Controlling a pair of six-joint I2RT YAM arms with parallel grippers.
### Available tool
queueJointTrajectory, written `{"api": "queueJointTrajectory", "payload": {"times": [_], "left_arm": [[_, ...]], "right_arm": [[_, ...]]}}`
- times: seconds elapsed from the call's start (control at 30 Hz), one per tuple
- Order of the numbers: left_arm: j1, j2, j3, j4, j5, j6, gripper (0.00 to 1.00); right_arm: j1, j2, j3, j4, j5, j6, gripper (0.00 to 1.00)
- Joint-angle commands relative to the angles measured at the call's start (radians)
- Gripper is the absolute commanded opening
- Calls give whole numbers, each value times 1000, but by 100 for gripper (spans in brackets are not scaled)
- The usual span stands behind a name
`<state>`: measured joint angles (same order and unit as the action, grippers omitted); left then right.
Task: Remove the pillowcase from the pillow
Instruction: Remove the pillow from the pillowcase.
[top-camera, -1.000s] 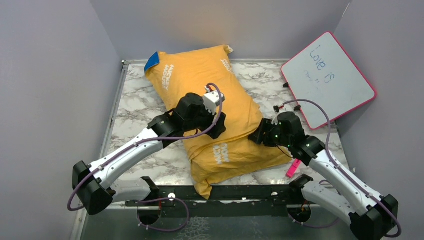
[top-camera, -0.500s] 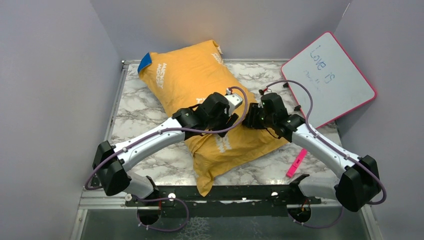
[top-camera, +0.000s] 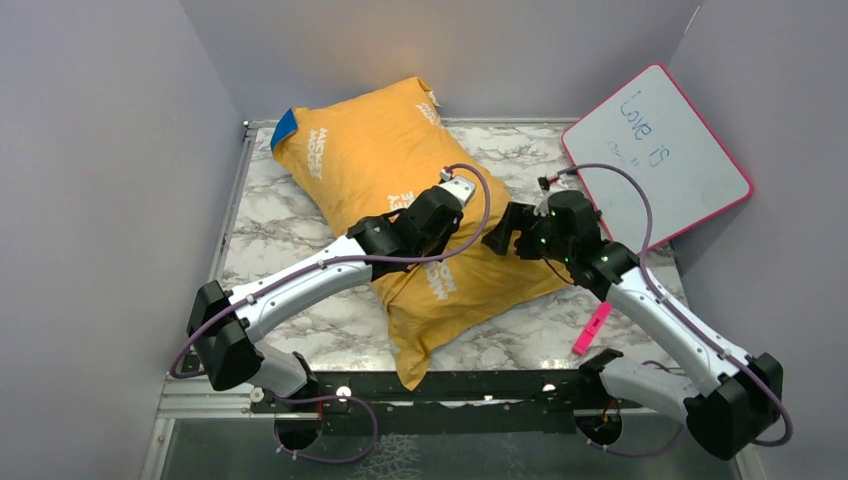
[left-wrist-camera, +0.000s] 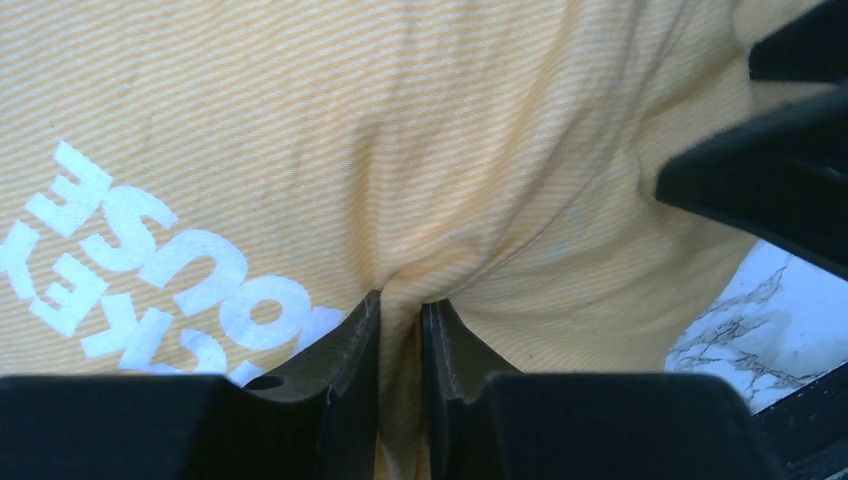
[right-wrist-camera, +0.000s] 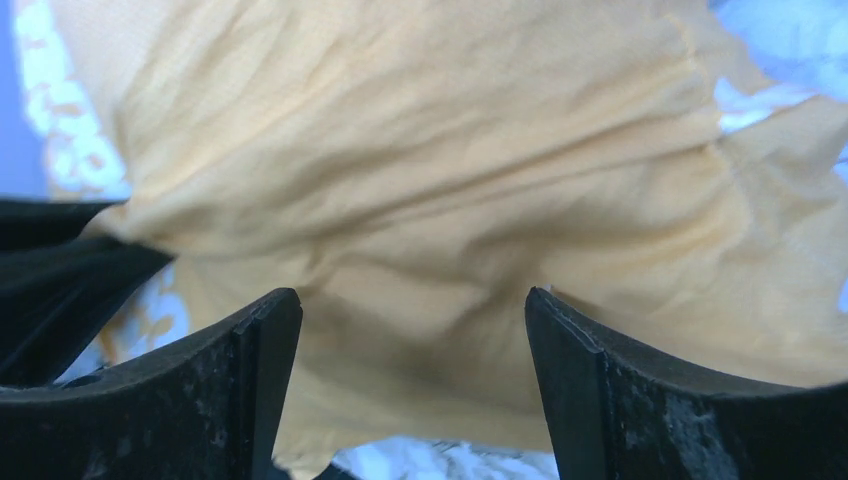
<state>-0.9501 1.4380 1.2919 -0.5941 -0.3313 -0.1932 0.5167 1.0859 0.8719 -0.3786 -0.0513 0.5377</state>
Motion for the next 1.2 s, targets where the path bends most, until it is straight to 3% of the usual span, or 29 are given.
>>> {"api": "queueJointTrajectory", "payload": {"times": [0.0, 0.07, 0.1, 0.17, 0.27, 0.37, 0.53, 0.7, 0.77, 0.97, 1.17], "left_arm": [[24, -19, 25, -24, -61, -17, 23], [24, -12, 24, -22, -36, -11, 19], [24, -11, 24, -22, -30, -7, 22], [24, -12, 21, -23, -22, -5, 49], [24, -21, 15, -23, -26, 2, 50], [24, -42, 3, -26, -78, 2, 38], [23, -91, -3, -24, -112, 0, 37], [25, -128, -20, 15, -42, 28, 35], [25, -117, -24, 12, -49, 38, 31], [25, -77, -23, 6, -52, 46, 3], [43, -75, 4, 20, -84, 29, 0]], "right_arm": [[-4, -97, -104, 62, -198, 127, 88], [-4, -108, -139, 100, -277, 151, 88], [-3, -107, -149, 108, -305, 158, 88], [-4, -106, -162, 119, -345, 163, 88], [-4, -98, -162, 119, -356, 170, 89], [-4, -86, -143, 114, -368, 164, 89], [-4, -71, -121, 101, -381, 160, 89], [-4, -73, -125, 95, -369, 165, 89], [-4, -77, -123, 94, -369, 168, 89], [-4, -93, -100, 86, -382, 170, 89], [-4, -87, -39, 78, -431, 182, 89]]}}
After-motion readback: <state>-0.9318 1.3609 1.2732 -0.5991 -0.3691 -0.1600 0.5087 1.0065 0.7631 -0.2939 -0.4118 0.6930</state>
